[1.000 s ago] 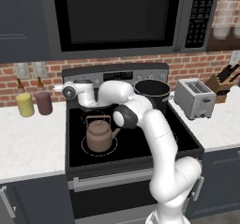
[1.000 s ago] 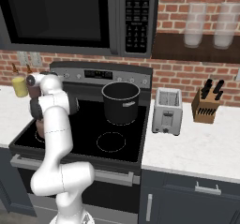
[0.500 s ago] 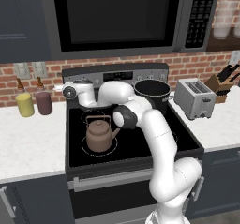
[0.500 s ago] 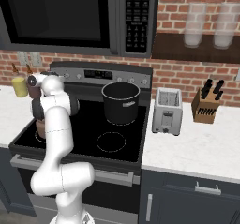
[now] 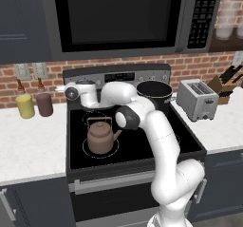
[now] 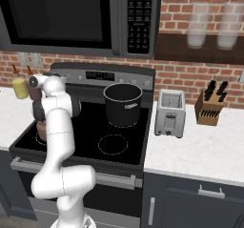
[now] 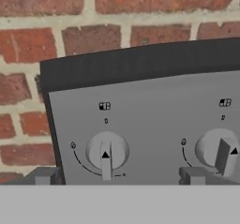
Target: Pick the kettle from the counter and place it on a stove burner. Then turn the burner on.
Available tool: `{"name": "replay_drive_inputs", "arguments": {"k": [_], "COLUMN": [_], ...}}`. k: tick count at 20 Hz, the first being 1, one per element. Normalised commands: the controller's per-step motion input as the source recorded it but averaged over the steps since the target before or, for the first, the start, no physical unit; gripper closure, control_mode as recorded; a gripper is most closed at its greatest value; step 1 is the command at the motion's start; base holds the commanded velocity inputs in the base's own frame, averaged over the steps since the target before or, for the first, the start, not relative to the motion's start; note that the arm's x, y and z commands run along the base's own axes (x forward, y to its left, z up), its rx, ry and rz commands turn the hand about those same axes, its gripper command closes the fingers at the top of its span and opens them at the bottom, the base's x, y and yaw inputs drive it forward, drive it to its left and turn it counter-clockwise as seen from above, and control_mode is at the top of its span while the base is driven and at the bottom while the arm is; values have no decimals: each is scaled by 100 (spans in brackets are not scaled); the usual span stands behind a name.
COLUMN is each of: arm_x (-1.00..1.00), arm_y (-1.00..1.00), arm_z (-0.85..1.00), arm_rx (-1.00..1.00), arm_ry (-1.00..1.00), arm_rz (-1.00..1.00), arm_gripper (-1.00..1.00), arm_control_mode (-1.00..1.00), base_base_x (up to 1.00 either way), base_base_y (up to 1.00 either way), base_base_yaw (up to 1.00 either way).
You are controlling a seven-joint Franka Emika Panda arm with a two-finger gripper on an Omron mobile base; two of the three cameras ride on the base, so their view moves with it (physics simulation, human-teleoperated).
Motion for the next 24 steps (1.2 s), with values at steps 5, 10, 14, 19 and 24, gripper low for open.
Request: {"name": "replay_drive_inputs", "arguments": {"k": [5,10,14,19,24], "arm_x": [0,3,9,11,15], "arm_y": [0,1,0,0,0], "arm_z": [0,0,0,0,0], "arm_rx": [0,0,0,0,0], "arm_ry": [0,0,0,0,0], "arm_rz": [0,0,0,0,0], "arm_gripper": [-100,-100,-100,-100,-100], "arm_control_mode": [-100,-100,-100,-100,-100], "base_base_x": [0,0,0,0,0], "base_base_y": [0,0,0,0,0], "base_base_yaw": [0,0,0,0,0]}}
